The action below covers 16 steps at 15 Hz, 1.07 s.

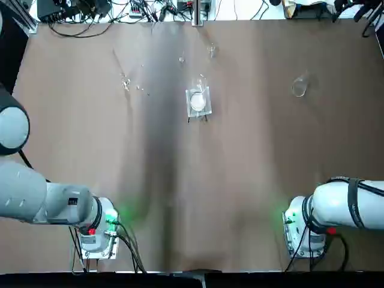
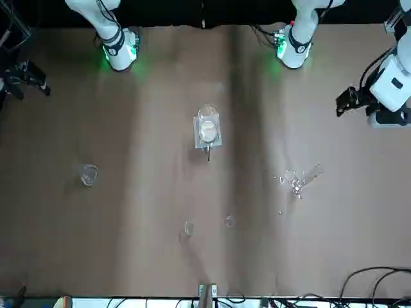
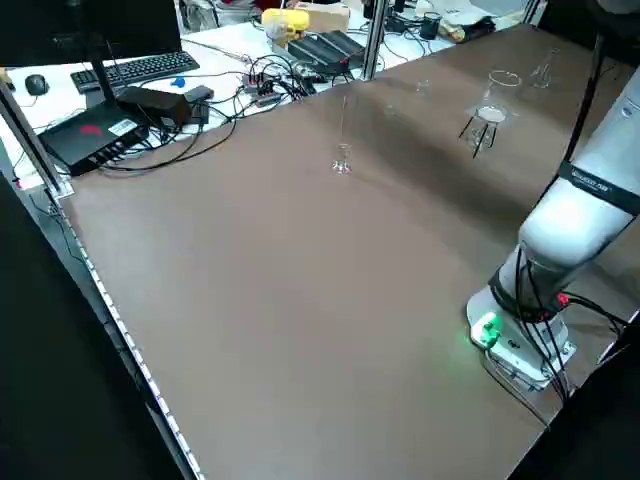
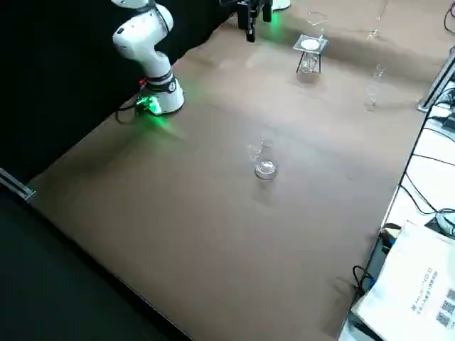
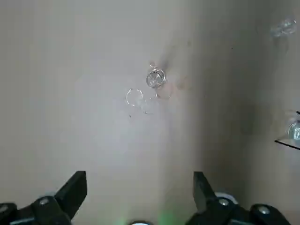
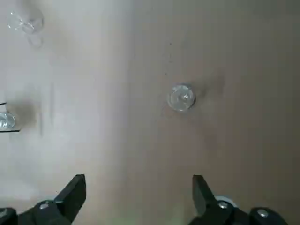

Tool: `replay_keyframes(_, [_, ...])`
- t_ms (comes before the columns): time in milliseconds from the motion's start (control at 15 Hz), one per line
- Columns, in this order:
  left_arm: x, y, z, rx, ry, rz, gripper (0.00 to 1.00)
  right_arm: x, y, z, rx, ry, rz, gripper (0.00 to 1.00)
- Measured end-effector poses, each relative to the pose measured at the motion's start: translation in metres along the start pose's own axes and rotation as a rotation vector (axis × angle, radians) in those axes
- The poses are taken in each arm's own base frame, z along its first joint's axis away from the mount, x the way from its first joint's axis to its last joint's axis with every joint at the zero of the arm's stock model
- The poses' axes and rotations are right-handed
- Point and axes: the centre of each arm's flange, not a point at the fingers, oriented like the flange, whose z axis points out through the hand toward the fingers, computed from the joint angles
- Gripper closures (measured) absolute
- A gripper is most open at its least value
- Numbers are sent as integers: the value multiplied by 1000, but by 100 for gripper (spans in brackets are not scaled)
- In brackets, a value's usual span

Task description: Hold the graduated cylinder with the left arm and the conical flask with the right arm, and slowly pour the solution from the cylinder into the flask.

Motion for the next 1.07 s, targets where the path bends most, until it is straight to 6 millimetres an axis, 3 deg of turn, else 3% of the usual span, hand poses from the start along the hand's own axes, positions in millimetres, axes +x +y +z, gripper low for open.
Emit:
replay_keyframes(333, [1, -1, 2, -14, -4, 25, 0, -1, -1, -2, 1, -8, -1, 0])
replay_keyframes(533, [14, -19, 27, -35, -42, 1, 0, 2, -3, 2, 7, -4, -4, 0])
replay_keyframes(667, [26, -46, 46, -47, -66, 51, 0, 16, -11, 20, 46, -4, -10, 0])
replay_keyframes(800, [32, -79, 59, -70, -78, 184, 0, 38, -15, 52, 56, -20, -37, 0])
replay_keyframes(867, [33, -115, 70, -93, -85, 343, 0, 55, -13, 81, 65, -46, -147, 0])
replay_keyframes(1000, [38, -146, 89, -124, -86, 490, 0, 61, 3, 98, 114, -50, -283, 0])
replay_keyframes(1067, [45, -159, 102, -139, -72, 557, 0, 61, 21, 104, 141, -43, -344, 0])
